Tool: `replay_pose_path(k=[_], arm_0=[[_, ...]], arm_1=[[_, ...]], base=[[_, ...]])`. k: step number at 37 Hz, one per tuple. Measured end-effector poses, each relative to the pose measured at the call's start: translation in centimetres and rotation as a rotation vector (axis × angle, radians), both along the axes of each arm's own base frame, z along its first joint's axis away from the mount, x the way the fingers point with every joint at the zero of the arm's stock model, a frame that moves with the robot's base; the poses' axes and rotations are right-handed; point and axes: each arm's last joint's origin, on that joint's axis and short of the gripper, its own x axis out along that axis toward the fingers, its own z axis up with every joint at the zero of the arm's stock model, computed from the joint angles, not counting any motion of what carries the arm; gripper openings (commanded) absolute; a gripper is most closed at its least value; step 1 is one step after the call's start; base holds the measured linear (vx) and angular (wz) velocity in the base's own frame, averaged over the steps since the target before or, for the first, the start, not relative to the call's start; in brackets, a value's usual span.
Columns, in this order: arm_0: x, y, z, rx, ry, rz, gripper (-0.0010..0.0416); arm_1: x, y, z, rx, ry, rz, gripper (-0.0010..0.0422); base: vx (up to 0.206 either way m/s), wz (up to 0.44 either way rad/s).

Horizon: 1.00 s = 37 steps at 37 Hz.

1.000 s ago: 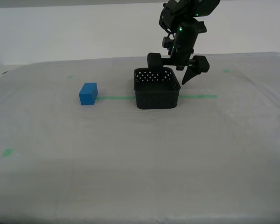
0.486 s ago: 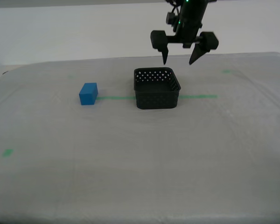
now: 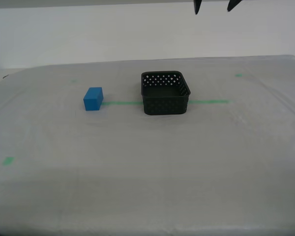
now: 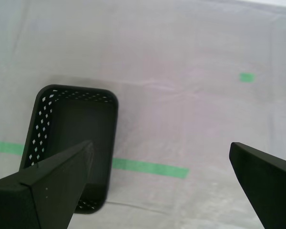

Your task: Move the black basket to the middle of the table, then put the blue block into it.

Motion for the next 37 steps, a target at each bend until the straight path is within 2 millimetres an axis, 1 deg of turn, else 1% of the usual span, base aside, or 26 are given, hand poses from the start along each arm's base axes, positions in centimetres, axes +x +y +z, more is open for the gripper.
replay_pose_path(k=[5, 10, 17, 30, 33, 37], arm_0=[[-1.1, -1.9, 2.0, -0.028, -0.014, -0.029, 0.0400], [-1.7, -3.8, 3.2, -0.063, -0.026, -0.068, 0.0400], [-1.5, -6.1, 4.0, -0.089, -0.035, -0.104, 0.0401], [-0.5, -10.1, 3.8, -0.112, -0.019, -0.146, 0.0401], [-0.1, -11.2, 3.2, -0.090, -0.030, -0.147, 0.0400], [0.1, -13.1, 1.3, -0.029, -0.038, -0.151, 0.0401]], arm_1=[[0.0, 0.0, 0.0, 0.000, 0.000, 0.000, 0.0000], [0.0, 0.0, 0.0, 0.000, 0.000, 0.000, 0.0000], [0.0, 0.0, 0.0, 0.000, 0.000, 0.000, 0.0000], [0.0, 0.0, 0.0, 0.000, 0.000, 0.000, 0.0000], [0.0, 0.0, 0.0, 0.000, 0.000, 0.000, 0.0000], [0.0, 0.0, 0.0, 0.000, 0.000, 0.000, 0.0000]], base=[[0.000, 0.000], [0.000, 0.000], [0.000, 0.000], [0.000, 0.000], [0.000, 0.000], [0.000, 0.000]])
